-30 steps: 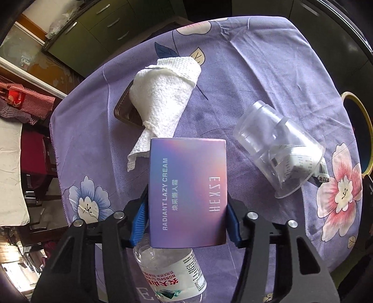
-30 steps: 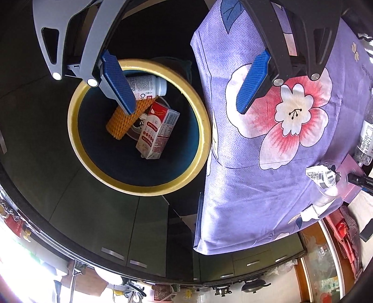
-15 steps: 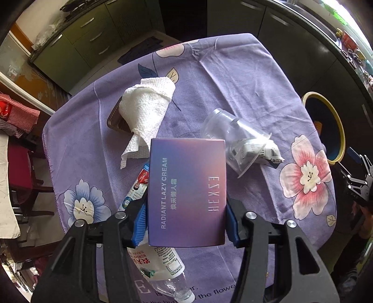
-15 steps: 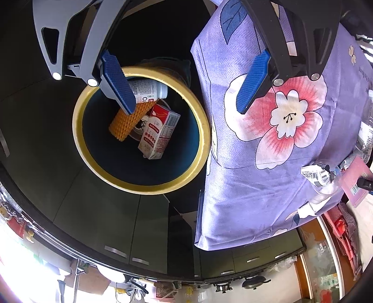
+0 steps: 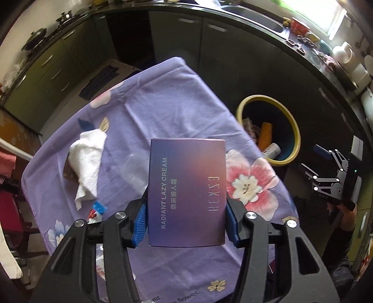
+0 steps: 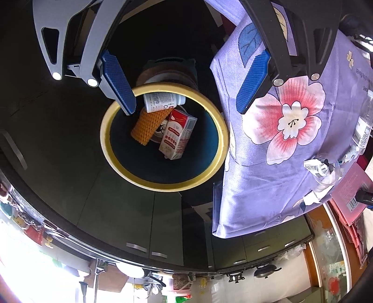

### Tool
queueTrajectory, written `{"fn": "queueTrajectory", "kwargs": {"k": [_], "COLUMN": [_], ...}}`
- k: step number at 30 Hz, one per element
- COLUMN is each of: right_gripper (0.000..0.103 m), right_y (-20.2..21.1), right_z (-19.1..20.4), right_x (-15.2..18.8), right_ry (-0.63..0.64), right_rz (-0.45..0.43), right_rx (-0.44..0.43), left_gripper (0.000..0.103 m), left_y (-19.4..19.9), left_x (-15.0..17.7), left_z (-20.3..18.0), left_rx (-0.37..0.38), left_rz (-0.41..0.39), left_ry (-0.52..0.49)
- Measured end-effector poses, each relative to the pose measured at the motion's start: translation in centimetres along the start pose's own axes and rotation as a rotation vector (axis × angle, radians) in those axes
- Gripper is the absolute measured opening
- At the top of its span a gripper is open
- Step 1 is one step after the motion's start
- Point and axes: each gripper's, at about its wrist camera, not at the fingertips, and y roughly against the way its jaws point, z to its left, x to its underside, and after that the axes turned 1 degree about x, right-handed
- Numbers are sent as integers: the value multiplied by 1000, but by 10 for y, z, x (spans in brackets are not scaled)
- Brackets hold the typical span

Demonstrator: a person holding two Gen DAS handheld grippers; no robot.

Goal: Collect trash
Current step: 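Carry the cream box over the bin and open the left gripper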

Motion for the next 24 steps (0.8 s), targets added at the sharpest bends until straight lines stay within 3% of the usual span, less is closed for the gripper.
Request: {"fn": "queueTrajectory", "kwargs": {"k": [7, 12, 18, 21, 24], "right_gripper": [87, 87, 89, 89, 89], "right_y": [21, 26, 26, 27, 27], "right_z": [-43, -67, -92, -96, -95], "right_x": [22, 44, 66, 73, 77], "right_ry": [-84, -153, -234, -253, -257], "right_rz": [-16, -2, 18, 22, 25], "right_rx": [43, 54, 75, 78, 73], "left_gripper": [52, 52, 58, 73, 73], "left_y": [-41, -82, -118, -116, -99], "left_x": [-59, -92, -123, -125, -118], "left_z": [-105, -164, -193, -191, -175], "left_rx": [143, 206, 243, 227, 246], "left_rz": [-6, 8, -15, -57, -93], "left_ry": [-188, -248, -270, -261, -248]}}
